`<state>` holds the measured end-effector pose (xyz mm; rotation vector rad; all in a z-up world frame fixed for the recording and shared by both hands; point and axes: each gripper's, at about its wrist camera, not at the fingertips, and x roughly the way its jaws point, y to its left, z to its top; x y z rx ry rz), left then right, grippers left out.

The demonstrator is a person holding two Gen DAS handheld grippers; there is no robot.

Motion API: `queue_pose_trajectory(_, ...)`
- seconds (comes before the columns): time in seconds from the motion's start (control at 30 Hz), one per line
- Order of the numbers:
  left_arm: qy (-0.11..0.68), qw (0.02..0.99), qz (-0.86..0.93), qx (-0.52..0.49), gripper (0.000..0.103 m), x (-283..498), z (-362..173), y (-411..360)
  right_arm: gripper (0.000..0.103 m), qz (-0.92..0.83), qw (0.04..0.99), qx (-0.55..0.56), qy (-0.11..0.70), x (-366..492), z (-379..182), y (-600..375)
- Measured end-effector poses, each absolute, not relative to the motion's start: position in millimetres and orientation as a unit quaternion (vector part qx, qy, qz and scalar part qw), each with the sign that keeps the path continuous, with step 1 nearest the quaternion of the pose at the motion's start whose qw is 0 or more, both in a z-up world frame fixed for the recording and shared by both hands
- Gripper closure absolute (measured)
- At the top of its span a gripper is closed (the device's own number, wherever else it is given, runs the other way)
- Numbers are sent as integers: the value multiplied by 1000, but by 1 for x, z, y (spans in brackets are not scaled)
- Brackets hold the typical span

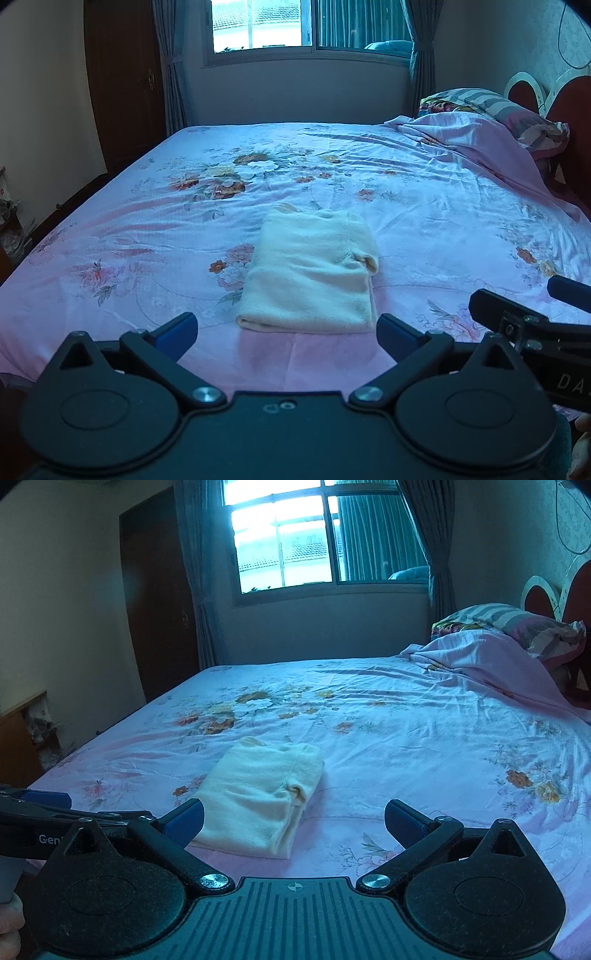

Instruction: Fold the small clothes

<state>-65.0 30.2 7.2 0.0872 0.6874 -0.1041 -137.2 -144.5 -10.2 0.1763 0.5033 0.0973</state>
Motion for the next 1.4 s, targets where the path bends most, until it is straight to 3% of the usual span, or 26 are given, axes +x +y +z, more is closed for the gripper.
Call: queue_pose_trajectory(1.4, 321, 946, -44, 19, 2, -73, 20, 35, 0, 42, 969, 92, 227, -145, 3, -162)
